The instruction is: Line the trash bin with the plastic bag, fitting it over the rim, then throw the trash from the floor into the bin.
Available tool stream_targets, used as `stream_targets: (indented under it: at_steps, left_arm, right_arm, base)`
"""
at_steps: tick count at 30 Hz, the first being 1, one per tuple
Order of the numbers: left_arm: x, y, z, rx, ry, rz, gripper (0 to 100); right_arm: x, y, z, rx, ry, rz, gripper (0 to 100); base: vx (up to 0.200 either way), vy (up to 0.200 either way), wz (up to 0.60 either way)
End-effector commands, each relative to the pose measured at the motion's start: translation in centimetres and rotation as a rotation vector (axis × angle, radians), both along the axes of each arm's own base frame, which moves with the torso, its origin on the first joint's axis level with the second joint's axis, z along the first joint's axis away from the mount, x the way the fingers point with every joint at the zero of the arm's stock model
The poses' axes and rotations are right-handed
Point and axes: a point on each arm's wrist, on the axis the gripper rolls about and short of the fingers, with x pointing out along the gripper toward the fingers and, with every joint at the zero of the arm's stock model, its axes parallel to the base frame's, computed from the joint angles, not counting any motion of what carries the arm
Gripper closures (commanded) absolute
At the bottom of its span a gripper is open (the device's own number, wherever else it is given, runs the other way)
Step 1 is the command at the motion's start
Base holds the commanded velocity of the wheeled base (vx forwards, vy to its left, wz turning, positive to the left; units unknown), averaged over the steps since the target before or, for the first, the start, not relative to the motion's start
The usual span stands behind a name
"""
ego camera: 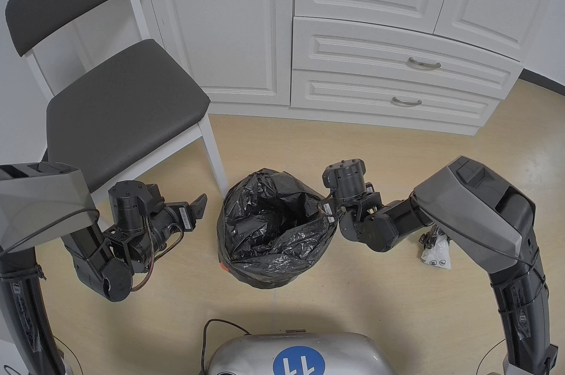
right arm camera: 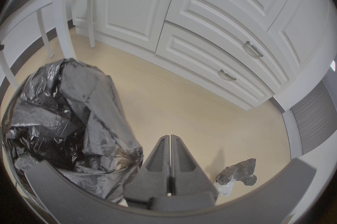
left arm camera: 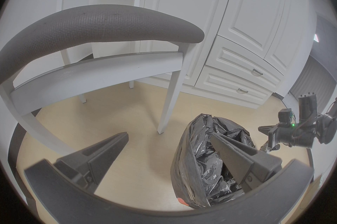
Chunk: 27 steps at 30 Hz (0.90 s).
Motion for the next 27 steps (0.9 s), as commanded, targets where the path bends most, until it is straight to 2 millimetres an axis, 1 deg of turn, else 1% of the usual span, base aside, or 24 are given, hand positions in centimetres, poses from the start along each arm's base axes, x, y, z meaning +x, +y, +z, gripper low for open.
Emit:
stream_targets:
  at_steps: [1, 5, 8, 9, 12, 13, 14, 15, 17, 21, 22, 24, 25, 26, 27]
  left_arm:
    - [0.0, 0.0, 0.0, 0.000, -0.001, 0.001, 0]
    - [0.0, 0.0, 0.0, -0.001, 0.001, 0.002, 0]
    - [0.0, 0.0, 0.0, 0.000, 0.003, 0.002, 0]
    - [0.0, 0.0, -0.1, 0.000, 0.004, 0.002, 0]
    - [-0.1, 0.0, 0.0, 0.000, 0.003, 0.000, 0]
    - [-0.1, 0.0, -0.1, 0.000, 0.004, -0.002, 0]
    - [0.0, 0.0, 0.0, 0.001, 0.002, 0.001, 0]
    - [0.0, 0.0, 0.0, 0.001, 0.002, 0.001, 0]
    - [0.0, 0.1, 0.0, 0.001, 0.001, 0.003, 0]
    - [0.0, 0.1, 0.0, 0.001, 0.001, 0.003, 0]
    - [-0.1, 0.1, 0.0, 0.001, 0.002, 0.003, 0]
    - [-0.2, 0.1, 0.0, 0.001, 0.004, 0.003, 0]
    - [-0.2, 0.1, 0.0, 0.001, 0.004, 0.003, 0]
    - [-0.2, 0.1, 0.2, -0.003, -0.005, 0.002, 0]
    - [-0.2, 0.1, 0.2, -0.003, -0.006, 0.002, 0]
  right_arm:
    - [0.3, -1.2, 0.9, 0.025, -0.010, -0.029, 100]
    - [0.4, -1.9, -0.5, 0.053, 0.017, -0.055, 100]
    - [-0.1, -1.7, -0.4, 0.100, 0.026, -0.045, 100]
    - [-0.4, -1.5, 0.1, 0.124, 0.025, -0.027, 100]
    - [-2.4, -0.1, 2.4, 0.172, 0.015, 0.046, 100]
    - [-2.6, 0.1, 2.5, 0.172, 0.016, 0.052, 100]
    - [-4.1, 1.3, 3.7, 0.185, 0.013, 0.102, 100]
    - [-5.0, 2.0, 4.1, 0.189, 0.013, 0.131, 100]
    - [-6.7, 3.6, 4.6, 0.188, 0.020, 0.185, 100]
    - [-9.1, 6.2, 4.0, 0.143, 0.094, 0.260, 100]
    - [-9.4, 6.8, 3.7, 0.134, 0.111, 0.276, 0]
    - [-9.4, 7.6, 3.0, 0.127, 0.123, 0.291, 0]
    - [-9.4, 7.6, 3.0, 0.127, 0.123, 0.291, 0]
    - [-9.2, 8.4, 2.3, 0.128, 0.122, 0.299, 0]
    - [-9.2, 8.5, 2.3, 0.129, 0.121, 0.301, 0]
  base:
    - [0.000, 0.000, 0.00]
    - [0.000, 0.000, 0.00]
    - [0.000, 0.000, 0.00]
    - [0.000, 0.000, 0.00]
    - [0.000, 0.000, 0.00]
    - [0.000, 0.000, 0.00]
    - [0.000, 0.000, 0.00]
    - [0.000, 0.000, 0.00]
    - [0.000, 0.000, 0.00]
    - [0.000, 0.000, 0.00]
    - [0.000, 0.000, 0.00]
    - [0.000, 0.000, 0.00]
    - [0.000, 0.000, 0.00]
    - [0.000, 0.000, 0.00]
    - [0.000, 0.000, 0.00]
